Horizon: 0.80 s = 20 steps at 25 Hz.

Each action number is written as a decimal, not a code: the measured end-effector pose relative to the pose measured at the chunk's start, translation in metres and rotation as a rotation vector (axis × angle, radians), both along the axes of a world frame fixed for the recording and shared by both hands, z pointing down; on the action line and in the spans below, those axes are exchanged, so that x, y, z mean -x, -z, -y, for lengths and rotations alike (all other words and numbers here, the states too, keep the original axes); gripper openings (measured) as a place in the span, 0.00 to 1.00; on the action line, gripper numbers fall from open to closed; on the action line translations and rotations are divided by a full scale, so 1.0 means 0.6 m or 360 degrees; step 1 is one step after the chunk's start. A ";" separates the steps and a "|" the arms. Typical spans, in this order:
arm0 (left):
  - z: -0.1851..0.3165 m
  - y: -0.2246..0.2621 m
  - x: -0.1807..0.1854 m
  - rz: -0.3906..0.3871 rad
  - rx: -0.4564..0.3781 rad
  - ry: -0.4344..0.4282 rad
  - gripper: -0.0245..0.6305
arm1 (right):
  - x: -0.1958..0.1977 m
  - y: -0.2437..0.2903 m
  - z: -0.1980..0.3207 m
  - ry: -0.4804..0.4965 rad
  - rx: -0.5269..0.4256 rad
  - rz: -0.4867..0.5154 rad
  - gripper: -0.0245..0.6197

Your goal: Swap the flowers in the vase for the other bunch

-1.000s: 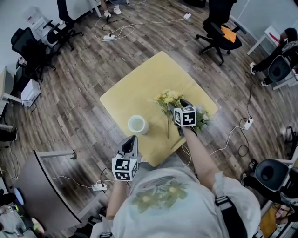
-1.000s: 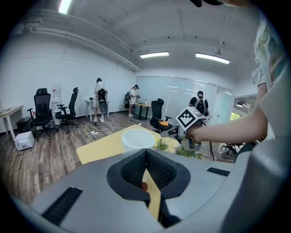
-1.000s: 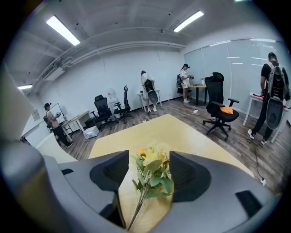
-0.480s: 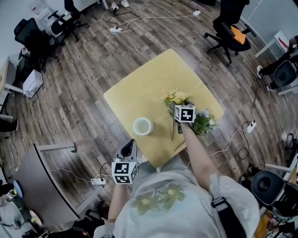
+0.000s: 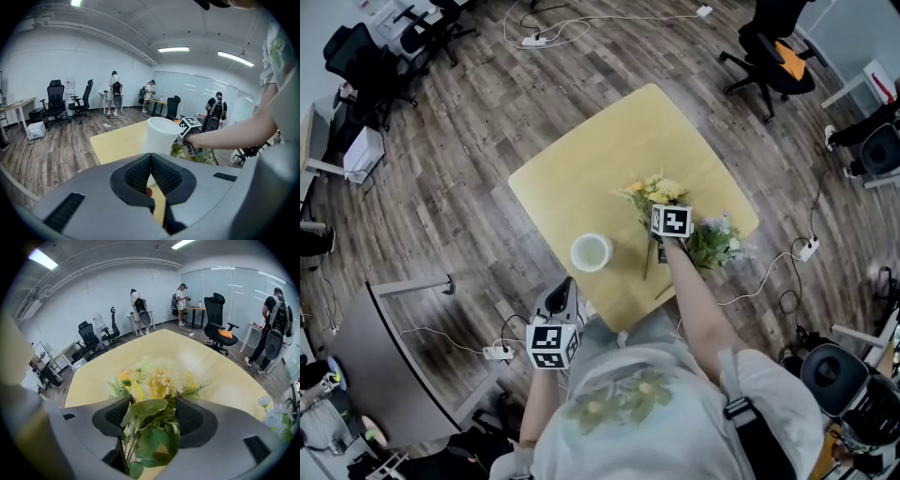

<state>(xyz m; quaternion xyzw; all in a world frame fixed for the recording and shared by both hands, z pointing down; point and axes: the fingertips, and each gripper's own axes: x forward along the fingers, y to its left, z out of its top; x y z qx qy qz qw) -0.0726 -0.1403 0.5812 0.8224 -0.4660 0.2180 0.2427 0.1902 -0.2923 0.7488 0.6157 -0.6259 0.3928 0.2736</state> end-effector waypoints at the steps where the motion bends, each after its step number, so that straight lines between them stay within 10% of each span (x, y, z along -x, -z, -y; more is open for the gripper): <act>1: 0.002 -0.003 0.001 0.0002 0.0005 0.0000 0.06 | 0.002 -0.008 0.003 0.0007 0.0021 -0.0001 0.44; 20: 0.009 -0.016 -0.007 -0.0004 0.0020 0.0019 0.06 | 0.013 -0.024 0.010 0.0135 -0.0040 -0.0014 0.27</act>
